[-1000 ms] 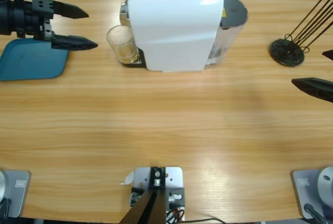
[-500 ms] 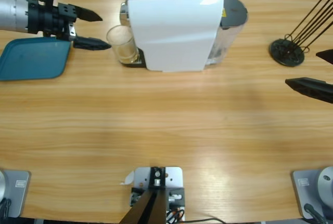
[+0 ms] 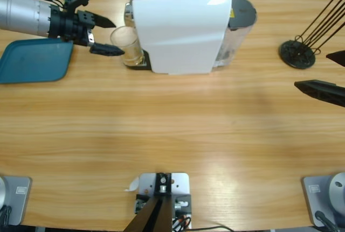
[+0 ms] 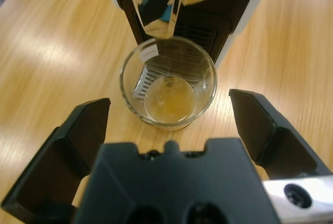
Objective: Pour coffee
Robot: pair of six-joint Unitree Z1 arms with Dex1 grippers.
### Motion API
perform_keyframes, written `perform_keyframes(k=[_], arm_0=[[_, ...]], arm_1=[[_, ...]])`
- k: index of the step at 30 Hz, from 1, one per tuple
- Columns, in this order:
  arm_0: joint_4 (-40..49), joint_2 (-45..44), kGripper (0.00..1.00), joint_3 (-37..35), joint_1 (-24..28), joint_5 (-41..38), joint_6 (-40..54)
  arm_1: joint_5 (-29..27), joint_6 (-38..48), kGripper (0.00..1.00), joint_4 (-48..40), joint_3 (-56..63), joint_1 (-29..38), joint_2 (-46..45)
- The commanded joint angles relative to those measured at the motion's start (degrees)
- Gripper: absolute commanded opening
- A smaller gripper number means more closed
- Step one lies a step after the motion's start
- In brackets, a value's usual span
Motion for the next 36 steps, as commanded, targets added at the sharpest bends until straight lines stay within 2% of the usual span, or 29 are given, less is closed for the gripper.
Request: perform_keyframes(k=[1,23,27,28,29,32,33,36], arm_0=[[-2.41,4.75,1.0,-1.09,-1.05,-0.01,0.42],[-7.1,9.25,0.988,-3.34,-3.3,-0.92,-0.37],[-8.42,10.18,0.847,-3.27,-3.28,-3.03,-0.51],[-8.51,10.22,0.75,-3.2,-3.1,-3.63,-0.39],[-8.51,10.22,0.711,-3.18,-2.77,-4.19,-0.37],[-8.51,10.13,0.484,-3.18,-2.22,-5.23,-0.46],[-8.51,10.13,0.465,-3.18,-2.12,-5.46,-0.49],[-8.51,10.13,0.23,-3.11,-1.98,-5.76,-0.44]], arm_1=[[0.84,0.68,1.0,-0.72,2.38,0.64,1.96],[0.91,0.68,1.0,-0.84,2.41,0.64,2.26],[0.92,0.68,1.0,-0.84,2.5,0.64,2.1],[0.85,0.68,1.0,-0.84,2.48,0.64,2.01],[0.84,0.68,1.0,-0.82,2.5,0.64,1.92],[0.84,0.68,1.0,-0.84,2.5,0.64,1.91],[0.84,0.68,1.0,-0.84,2.5,0.64,1.84],[0.84,0.68,1.0,-0.84,2.5,0.64,1.82]])
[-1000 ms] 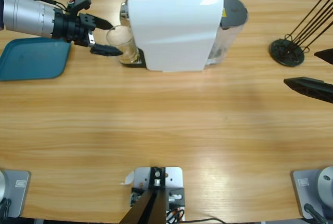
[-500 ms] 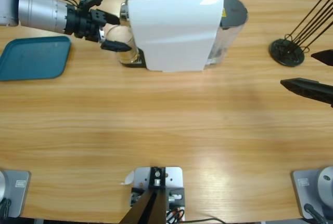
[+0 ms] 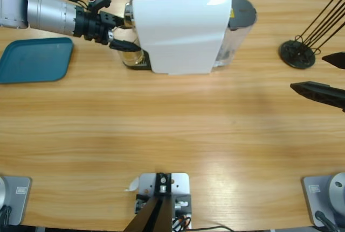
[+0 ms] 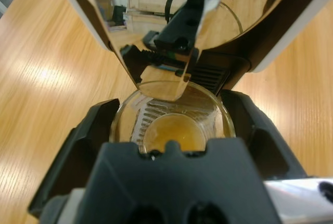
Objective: Pour coffee
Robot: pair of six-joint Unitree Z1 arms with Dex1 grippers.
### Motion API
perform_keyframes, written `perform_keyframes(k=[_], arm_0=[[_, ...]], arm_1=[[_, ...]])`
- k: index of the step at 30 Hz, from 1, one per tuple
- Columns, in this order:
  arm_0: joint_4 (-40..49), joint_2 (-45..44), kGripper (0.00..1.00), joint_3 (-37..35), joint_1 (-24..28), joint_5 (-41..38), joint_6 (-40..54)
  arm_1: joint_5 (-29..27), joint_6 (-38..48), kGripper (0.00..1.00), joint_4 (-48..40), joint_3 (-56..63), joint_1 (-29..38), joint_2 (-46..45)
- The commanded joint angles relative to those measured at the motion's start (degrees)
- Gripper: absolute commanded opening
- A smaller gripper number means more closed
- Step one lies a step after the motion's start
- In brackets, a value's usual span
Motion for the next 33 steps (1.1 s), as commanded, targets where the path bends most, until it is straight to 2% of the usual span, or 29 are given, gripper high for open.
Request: perform_keyframes(k=[1,3,5,13,21,25,28,31,33], arm_0=[[-0.71,3.03,0.225,-0.39,0.68,-2.12,-0.43],[-0.67,2.96,0.218,-0.27,0.65,-1.87,-0.43],[-0.62,2.51,0.0,0.4,0.68,-1.72,-0.34],[-0.62,-1.94,0.0,4.46,2.26,0.34,-0.43],[-0.62,-11.54,0.0,11.51,5.06,1.36,-1.18],[-0.62,-18.36,0.0,13.46,8.17,7.0,-6.98],[-0.53,-21.72,0.0,14.62,9.49,14.35,-10.78],[-0.65,-23.83,0.0,18.49,12.67,20.2,-16.81],[-1.37,-25.43,0.0,21.27,12.99,25.3,-20.71]], arm_1=[[0.83,0.68,1.0,-0.74,2.31,0.62,0.41],[0.83,0.68,1.0,-0.74,2.33,0.62,0.41],[0.83,0.68,1.0,-0.74,2.38,0.62,0.34],[0.83,0.68,1.0,-0.83,2.4,0.62,0.35],[0.83,0.68,1.0,-0.92,2.66,0.62,-0.51],[0.69,0.68,1.0,-0.67,2.69,0.62,-1.4],[0.45,0.68,1.0,-0.49,2.77,0.62,-2.35],[0.73,0.66,1.0,-1.0,2.84,0.62,-0.95],[0.66,0.59,1.0,-1.06,2.84,0.62,-0.93]])
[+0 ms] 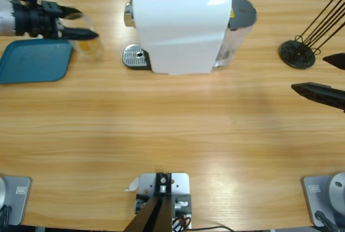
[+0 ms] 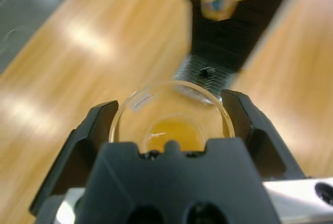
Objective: Pour coffee
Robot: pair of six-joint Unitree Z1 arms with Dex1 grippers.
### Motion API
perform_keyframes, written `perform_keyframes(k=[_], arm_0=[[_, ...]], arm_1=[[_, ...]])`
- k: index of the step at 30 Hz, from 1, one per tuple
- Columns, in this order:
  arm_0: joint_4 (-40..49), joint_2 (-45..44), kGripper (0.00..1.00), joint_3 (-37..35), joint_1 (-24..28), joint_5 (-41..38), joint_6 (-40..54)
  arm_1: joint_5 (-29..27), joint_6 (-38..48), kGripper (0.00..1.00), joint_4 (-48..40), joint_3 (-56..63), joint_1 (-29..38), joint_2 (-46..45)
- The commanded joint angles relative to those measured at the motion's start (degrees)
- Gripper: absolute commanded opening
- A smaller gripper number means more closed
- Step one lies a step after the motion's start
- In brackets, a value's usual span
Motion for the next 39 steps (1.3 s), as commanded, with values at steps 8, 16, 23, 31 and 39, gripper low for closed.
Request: perform_keyframes(k=[8,16,23,31,39], arm_0=[[-8.69,-8.6,0.0,15.4,6.07,32.52,-22.06],[-15.12,-3.62,0.0,16.12,11.69,32.66,-24.95],[-18.64,0.74,0.0,16.25,13.84,32.43,-25.3],[-22.59,4.11,0.0,17.88,13.49,31.89,-25.24],[-27.94,6.68,0.0,20.06,10.85,30.55,-24.89]], arm_1=[[0.75,0.58,1.0,-0.69,2.18,0.61,0.25],[0.66,0.58,1.0,-0.69,2.11,0.61,0.42],[0.66,0.58,1.0,-0.78,2.09,0.61,0.79],[0.66,0.58,1.0,-0.87,2.09,0.61,1.04],[0.66,0.58,1.0,-0.87,2.01,0.61,1.39]])
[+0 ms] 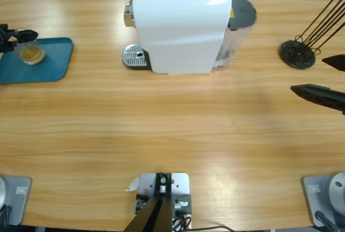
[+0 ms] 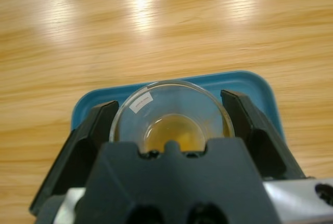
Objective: Pour coffee
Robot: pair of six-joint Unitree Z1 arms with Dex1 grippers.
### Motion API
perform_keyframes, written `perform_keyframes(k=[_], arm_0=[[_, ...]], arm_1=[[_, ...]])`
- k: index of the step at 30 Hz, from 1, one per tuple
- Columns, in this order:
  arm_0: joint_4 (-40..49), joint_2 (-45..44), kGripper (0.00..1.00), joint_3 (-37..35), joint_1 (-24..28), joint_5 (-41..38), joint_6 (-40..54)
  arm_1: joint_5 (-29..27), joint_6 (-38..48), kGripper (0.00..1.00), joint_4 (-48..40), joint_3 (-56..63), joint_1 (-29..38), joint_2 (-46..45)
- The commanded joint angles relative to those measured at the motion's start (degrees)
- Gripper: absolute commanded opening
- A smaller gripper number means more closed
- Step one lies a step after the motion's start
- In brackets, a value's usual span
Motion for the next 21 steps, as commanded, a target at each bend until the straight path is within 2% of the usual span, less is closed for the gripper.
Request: perform_keyframes(k=[1,8,9,10,11,21], arm_0=[[-5.84,4.29,0.0,3.52,-1.52,-1.25,-0.15],[-11.01,5.7,0.007,6.8,-1.49,-1.36,-0.19],[-11.21,6.1,0.309,6.8,-1.28,-1.81,-0.45],[-11.72,6.46,0.812,6.73,-1.17,-3.01,-2.02],[-12.26,6.77,0.974,6.72,-1.17,-4.12,-5.16],[-16.5,0.81,1.0,10.18,-2.84,-4.48,-5.16]], arm_1=[[0.66,0.58,1.0,-0.64,1.55,0.6,1.3],[0.57,0.58,1.0,-0.55,1.55,0.6,1.12],[0.57,0.58,1.0,-0.55,1.53,0.6,1.12],[0.57,0.58,1.0,-0.55,1.55,0.6,1.12],[0.57,0.58,1.0,-0.55,1.55,0.6,1.19],[0.57,0.58,1.0,-0.73,1.64,0.6,1.12]])
